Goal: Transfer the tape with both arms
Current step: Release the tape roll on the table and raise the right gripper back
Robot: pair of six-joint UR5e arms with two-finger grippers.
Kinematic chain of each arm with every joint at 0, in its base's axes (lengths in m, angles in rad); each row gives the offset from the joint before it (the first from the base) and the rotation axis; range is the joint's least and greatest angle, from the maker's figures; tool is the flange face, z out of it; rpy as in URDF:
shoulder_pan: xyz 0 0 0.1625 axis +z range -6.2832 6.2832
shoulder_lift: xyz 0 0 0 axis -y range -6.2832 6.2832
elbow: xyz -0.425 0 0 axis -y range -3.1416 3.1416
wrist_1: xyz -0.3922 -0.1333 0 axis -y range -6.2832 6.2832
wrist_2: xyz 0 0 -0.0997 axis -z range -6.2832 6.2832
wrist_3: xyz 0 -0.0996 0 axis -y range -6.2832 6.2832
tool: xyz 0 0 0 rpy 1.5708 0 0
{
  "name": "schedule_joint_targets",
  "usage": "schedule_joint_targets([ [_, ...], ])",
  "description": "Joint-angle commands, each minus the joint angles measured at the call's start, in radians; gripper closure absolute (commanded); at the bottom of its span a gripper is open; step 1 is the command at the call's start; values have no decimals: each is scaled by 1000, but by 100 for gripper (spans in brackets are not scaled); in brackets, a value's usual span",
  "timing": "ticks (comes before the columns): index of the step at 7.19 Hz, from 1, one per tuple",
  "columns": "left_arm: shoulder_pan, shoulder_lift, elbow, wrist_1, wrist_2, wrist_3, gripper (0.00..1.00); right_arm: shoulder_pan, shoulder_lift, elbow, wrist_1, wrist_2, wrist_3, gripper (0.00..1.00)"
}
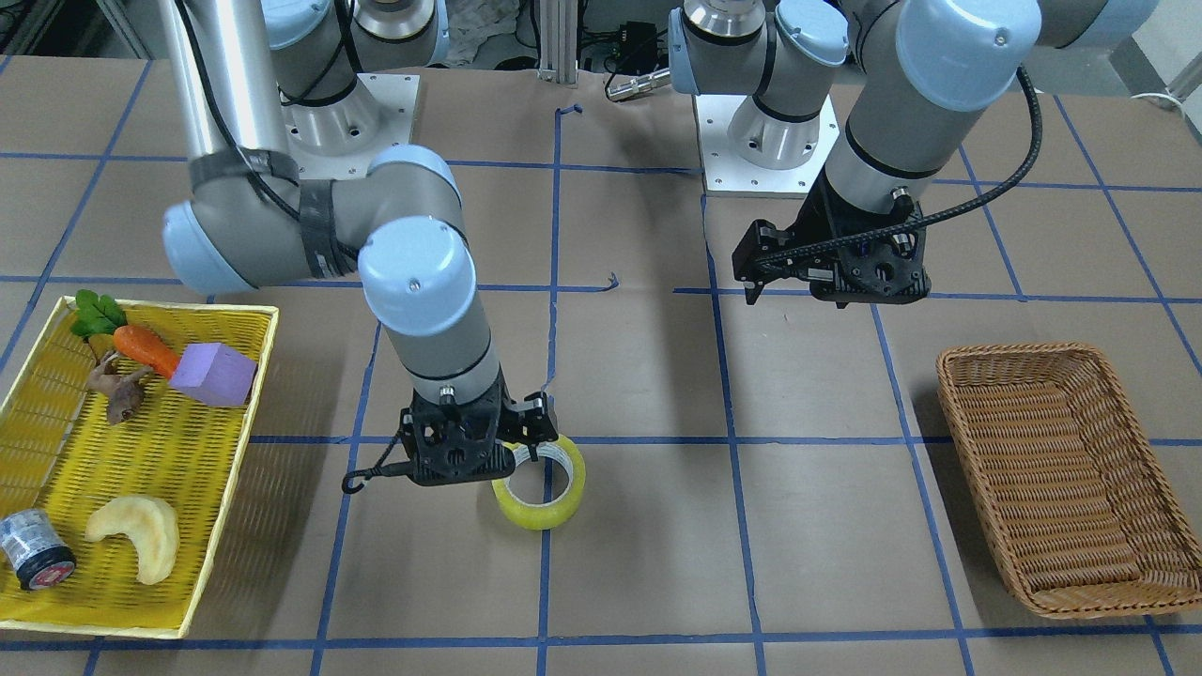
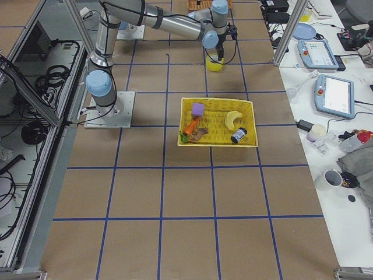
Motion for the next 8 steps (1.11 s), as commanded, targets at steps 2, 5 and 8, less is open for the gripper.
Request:
schedule_joint_targets([
  [2, -5, -5, 2, 9, -10, -4, 0, -114, -232, -53, 380, -19, -69, 0],
  [5, -61, -52, 8, 112, -31, -45, 0, -150, -372, -40, 569, -85, -83, 0],
  [8, -182, -159, 4, 234, -50, -215, 0, -149, -377, -44, 559, -82, -84, 0],
])
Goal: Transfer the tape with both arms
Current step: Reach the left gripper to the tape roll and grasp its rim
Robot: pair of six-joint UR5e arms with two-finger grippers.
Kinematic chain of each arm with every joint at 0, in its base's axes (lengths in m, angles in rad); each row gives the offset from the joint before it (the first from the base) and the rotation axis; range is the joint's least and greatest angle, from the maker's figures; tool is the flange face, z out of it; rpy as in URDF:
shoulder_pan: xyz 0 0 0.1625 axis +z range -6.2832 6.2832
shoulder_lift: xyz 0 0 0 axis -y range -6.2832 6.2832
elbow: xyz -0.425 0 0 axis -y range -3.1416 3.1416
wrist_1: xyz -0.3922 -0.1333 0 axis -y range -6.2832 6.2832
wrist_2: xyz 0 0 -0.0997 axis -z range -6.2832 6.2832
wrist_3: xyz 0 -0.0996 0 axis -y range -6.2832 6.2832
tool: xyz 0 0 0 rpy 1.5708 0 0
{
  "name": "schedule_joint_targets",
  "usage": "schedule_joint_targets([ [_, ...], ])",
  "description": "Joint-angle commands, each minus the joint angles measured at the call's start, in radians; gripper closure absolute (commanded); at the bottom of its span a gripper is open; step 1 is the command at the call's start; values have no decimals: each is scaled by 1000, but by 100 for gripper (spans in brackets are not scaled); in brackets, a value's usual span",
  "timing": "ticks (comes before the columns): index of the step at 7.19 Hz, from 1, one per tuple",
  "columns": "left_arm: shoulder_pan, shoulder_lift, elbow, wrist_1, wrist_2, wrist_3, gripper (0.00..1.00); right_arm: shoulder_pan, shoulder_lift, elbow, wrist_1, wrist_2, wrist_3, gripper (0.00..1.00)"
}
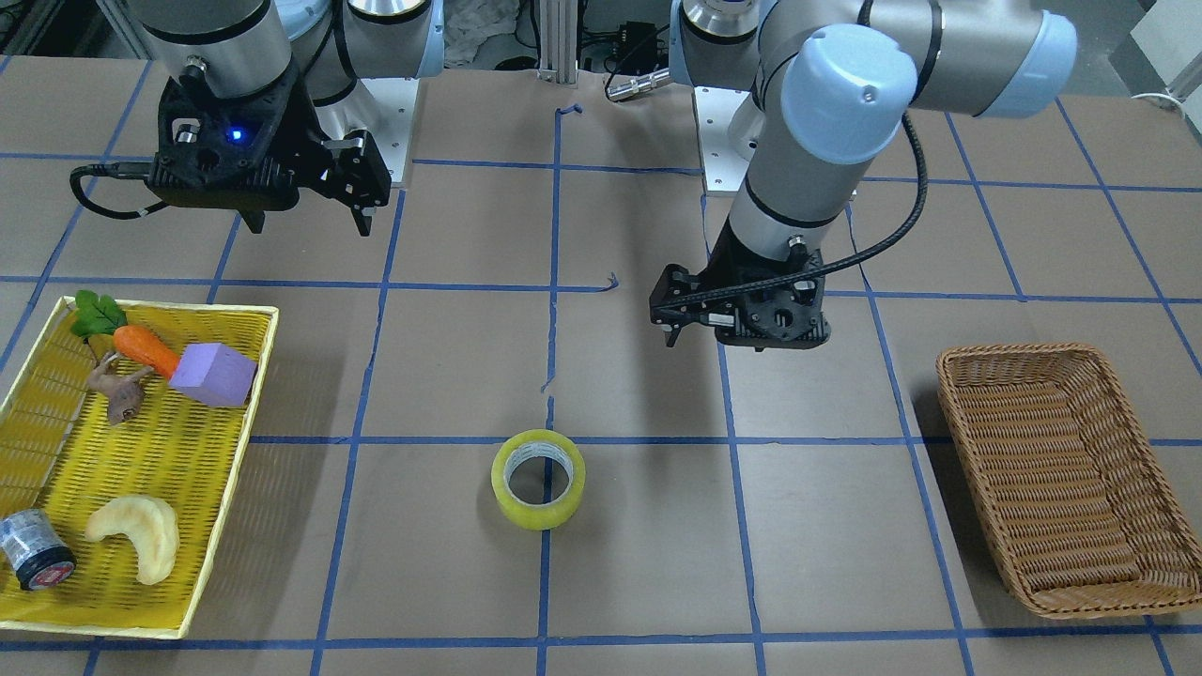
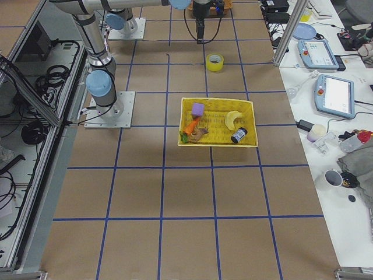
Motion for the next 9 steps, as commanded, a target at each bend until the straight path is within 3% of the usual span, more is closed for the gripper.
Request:
schedule_joint_targets([
  [1, -68, -85, -4, 132, -48, -102, 0, 1, -4, -2, -8, 7, 0, 0],
  [6, -98, -342, 2, 491, -74, -124, 0, 5, -4, -1, -9, 7, 1, 0],
  [9, -102, -406, 1, 494, -102, -132, 0, 5, -4, -2, -9, 7, 1, 0],
])
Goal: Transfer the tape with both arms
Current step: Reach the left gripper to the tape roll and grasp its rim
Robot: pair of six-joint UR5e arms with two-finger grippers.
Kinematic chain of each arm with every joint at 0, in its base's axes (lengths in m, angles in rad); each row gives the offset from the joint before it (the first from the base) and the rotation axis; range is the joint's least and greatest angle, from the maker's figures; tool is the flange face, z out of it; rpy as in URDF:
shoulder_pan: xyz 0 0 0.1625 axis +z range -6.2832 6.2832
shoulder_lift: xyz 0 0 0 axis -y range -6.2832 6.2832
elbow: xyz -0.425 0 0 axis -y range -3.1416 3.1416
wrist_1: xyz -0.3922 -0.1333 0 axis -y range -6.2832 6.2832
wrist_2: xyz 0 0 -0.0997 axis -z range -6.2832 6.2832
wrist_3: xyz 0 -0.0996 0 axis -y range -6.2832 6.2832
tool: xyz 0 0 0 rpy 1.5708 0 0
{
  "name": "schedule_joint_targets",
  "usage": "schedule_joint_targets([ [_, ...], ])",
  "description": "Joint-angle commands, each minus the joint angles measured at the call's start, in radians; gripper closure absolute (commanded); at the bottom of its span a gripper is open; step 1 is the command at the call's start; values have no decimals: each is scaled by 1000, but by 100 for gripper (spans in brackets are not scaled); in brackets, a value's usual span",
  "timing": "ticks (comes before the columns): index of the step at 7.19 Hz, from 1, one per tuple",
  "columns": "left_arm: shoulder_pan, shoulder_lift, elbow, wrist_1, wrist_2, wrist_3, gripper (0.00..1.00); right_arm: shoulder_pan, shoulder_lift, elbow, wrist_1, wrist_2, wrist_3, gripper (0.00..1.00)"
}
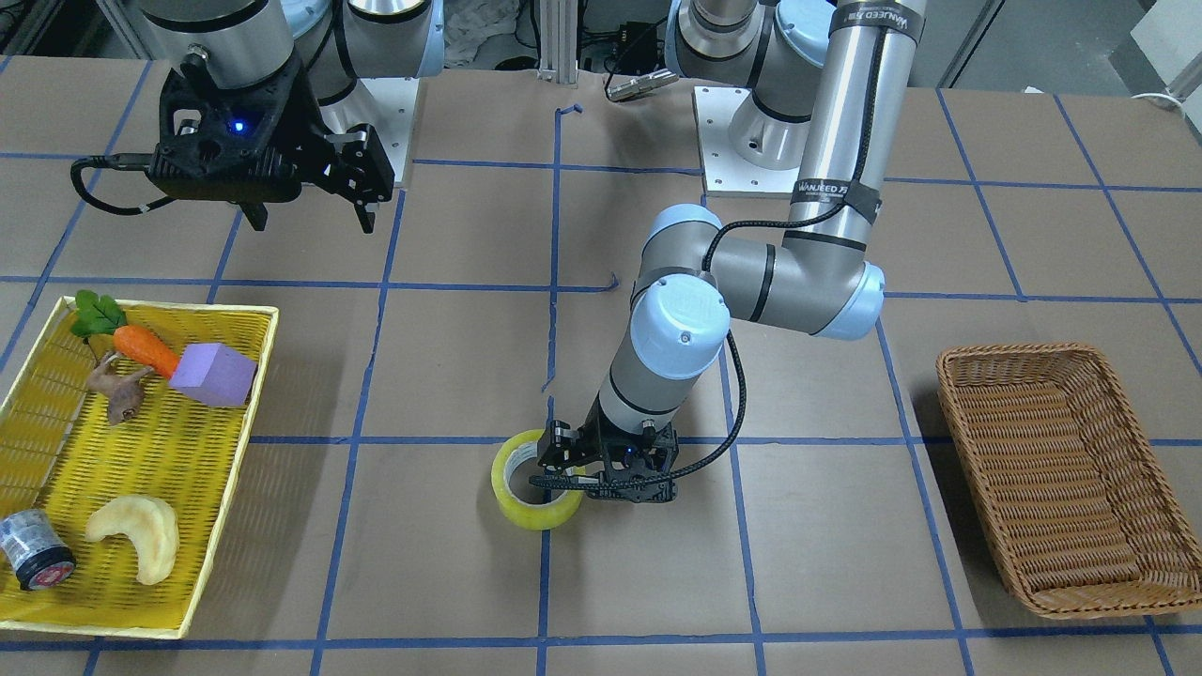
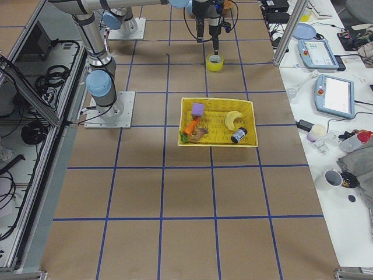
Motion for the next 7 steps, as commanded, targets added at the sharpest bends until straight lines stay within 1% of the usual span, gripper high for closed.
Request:
schedule_joint_targets([
  [1, -3, -16, -1, -3, -3, -2, 9, 1, 0, -1, 0, 0, 0, 0],
  [2, -3, -16, -4, -3, -3, 2, 43, 1, 0, -1, 0, -1, 0, 0],
  [3, -17, -18, -5, -3, -2, -8, 81, 1, 0, -1, 0, 0, 0, 0],
  [4, -35, -18, -4, -3, 9, -4, 100, 1, 0, -1, 0, 0, 0, 0],
  [6, -35, -6, -5, -15, 15, 2, 100, 1, 0, -1, 0, -1, 0, 0],
  [7, -28, 23, 7, -79, 18, 21, 100, 1, 0, -1, 0, -1, 0, 0],
])
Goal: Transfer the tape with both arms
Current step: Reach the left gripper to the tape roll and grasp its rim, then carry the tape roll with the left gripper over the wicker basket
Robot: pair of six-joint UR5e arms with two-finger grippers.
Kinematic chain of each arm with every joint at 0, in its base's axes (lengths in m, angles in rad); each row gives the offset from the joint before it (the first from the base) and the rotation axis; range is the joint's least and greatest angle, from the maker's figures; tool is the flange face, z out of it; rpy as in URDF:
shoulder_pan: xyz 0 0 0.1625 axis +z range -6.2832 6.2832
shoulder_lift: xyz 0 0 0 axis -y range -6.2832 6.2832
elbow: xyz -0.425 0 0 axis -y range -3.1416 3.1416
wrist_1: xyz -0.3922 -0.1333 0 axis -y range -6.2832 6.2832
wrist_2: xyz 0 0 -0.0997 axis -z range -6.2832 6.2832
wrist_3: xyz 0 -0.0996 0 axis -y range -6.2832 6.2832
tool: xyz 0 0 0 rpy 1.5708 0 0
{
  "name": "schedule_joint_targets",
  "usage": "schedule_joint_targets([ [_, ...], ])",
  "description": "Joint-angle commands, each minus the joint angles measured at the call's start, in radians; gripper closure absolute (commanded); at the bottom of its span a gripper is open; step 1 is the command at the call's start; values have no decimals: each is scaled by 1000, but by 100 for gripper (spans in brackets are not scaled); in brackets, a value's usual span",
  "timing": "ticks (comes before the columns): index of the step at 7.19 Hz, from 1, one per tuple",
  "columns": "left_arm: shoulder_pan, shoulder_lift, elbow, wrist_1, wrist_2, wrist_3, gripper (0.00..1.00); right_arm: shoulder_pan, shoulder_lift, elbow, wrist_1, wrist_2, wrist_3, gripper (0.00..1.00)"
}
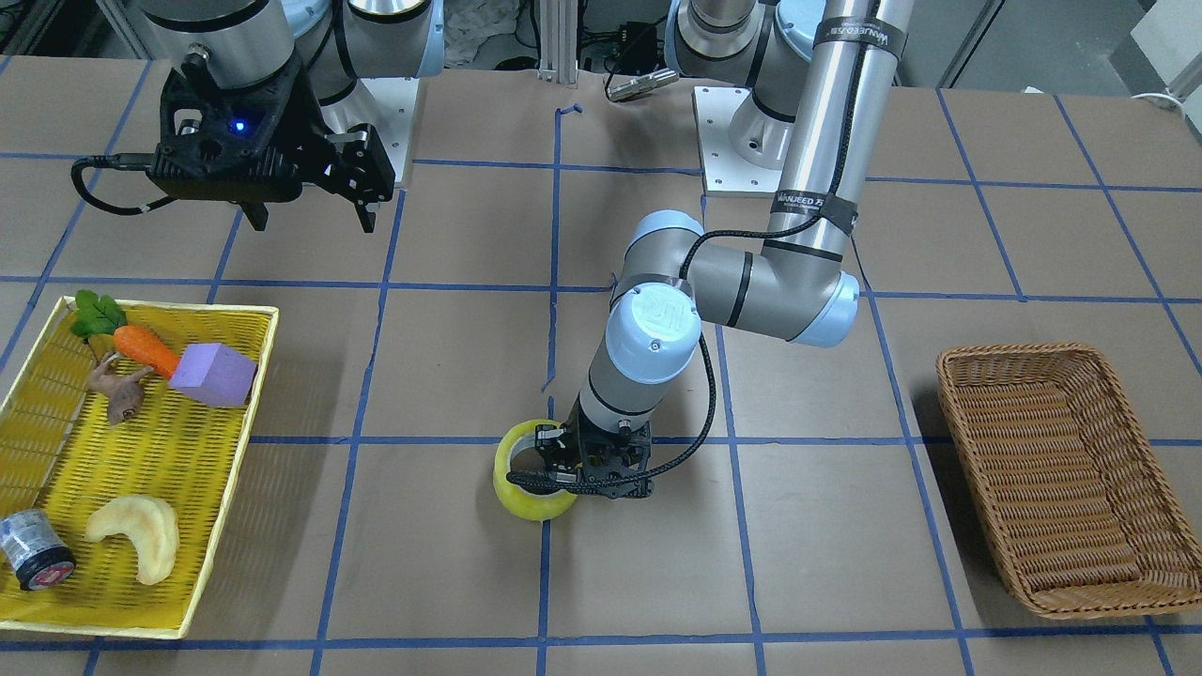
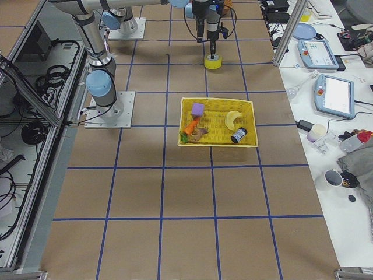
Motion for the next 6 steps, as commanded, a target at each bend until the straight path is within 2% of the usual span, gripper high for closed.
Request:
schedule_joint_targets([
  [1, 47, 57, 20, -91, 72, 81, 100, 0, 0, 0, 0, 0, 0, 0],
  [3, 214, 126, 46, -256, 81, 225, 100, 0, 0, 0, 0, 0, 0, 0],
  [6, 453, 211, 42, -375, 93, 397, 100, 0, 0, 0, 0, 0, 0, 0],
])
